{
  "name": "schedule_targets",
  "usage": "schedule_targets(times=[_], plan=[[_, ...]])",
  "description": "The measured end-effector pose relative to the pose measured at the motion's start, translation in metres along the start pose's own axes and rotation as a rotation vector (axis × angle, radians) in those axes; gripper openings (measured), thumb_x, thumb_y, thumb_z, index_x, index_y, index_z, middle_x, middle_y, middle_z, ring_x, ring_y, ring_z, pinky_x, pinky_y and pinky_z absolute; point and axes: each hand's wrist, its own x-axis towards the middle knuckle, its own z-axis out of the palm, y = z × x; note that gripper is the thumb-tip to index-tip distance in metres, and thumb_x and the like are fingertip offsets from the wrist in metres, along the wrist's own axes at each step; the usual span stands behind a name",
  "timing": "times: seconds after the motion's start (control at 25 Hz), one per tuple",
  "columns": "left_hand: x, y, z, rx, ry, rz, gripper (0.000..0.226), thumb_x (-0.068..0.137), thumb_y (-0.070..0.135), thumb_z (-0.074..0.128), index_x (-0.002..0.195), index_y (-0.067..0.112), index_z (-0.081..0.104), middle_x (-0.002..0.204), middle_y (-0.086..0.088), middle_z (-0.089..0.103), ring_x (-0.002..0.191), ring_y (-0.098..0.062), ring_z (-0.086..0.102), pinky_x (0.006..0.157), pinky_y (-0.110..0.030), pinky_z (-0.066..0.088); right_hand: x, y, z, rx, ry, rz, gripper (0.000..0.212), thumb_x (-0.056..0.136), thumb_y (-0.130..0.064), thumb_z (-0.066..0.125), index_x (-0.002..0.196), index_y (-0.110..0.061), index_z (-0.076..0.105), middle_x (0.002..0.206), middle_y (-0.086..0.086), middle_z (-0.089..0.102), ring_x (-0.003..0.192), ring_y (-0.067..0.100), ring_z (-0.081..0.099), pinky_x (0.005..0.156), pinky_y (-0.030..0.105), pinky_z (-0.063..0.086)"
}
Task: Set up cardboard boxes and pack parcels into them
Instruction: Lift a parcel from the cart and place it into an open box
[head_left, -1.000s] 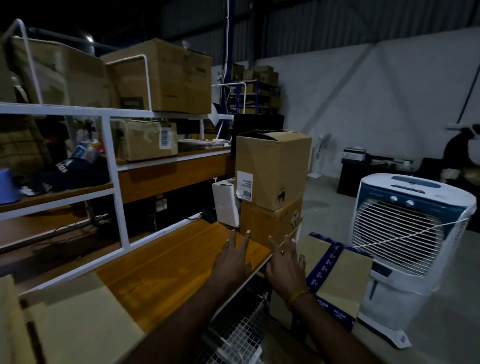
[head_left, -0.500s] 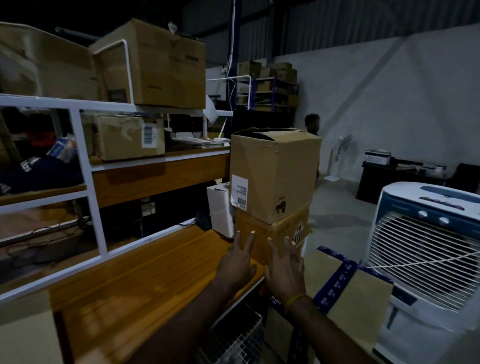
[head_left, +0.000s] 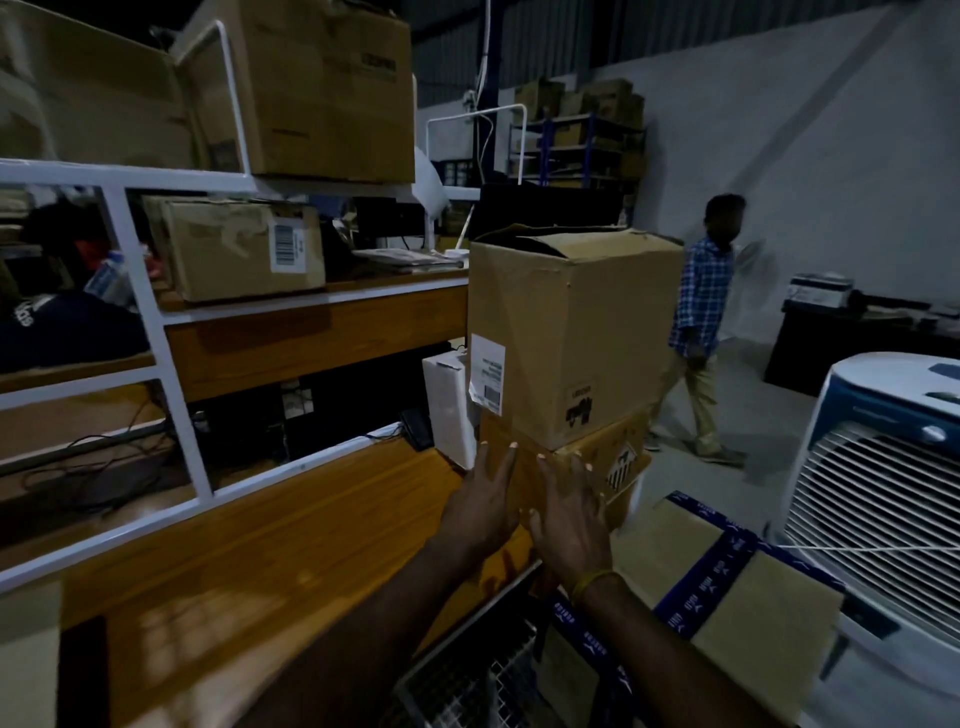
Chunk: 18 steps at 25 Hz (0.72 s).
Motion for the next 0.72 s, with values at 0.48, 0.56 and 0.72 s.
schedule_targets(times=[0.48, 0.56, 0.72], plan=[[0.169, -0.052, 0.004, -0.174, 0.186, 0.163, 0.076, 0.1, 0.043, 0.05, 0.159, 0.029, 0.005, 0.167, -0.01, -0.004, 0.138, -0.038, 0.042, 0.091, -0.047, 0.053, 0.152, 0.001, 0.023, 0.102, 0.338, 0.012, 0.088, 0.089, -0.035, 0.062, 0.157, -0.032, 0.007, 0.162, 0.02, 0.001, 0.148, 0.042, 0.018, 0.105, 0.058, 0.041], [0.205, -0.055, -0.009, -0.276, 0.263, 0.178, 0.077, 0.099, 0.044, 0.053, 0.159, 0.029, 0.008, 0.167, -0.011, -0.004, 0.145, -0.036, 0.031, 0.096, -0.047, 0.05, 0.178, -0.007, 0.01, 0.179, 0.441, 0.013, 0.089, 0.09, -0.034, 0.062, 0.157, -0.035, 0.004, 0.164, 0.018, 0.002, 0.149, 0.039, 0.018, 0.106, 0.056, 0.042], [0.27, -0.061, -0.042, -0.46, 0.372, 0.234, 0.092, 0.089, 0.047, 0.068, 0.159, 0.031, 0.01, 0.167, -0.007, -0.004, 0.154, -0.028, 0.003, 0.108, -0.058, 0.04, 0.222, -0.018, -0.021, 0.271, 0.598, 0.015, 0.087, 0.091, -0.034, 0.063, 0.157, -0.038, 0.007, 0.165, 0.013, 0.006, 0.148, 0.037, 0.023, 0.091, 0.051, 0.051]])
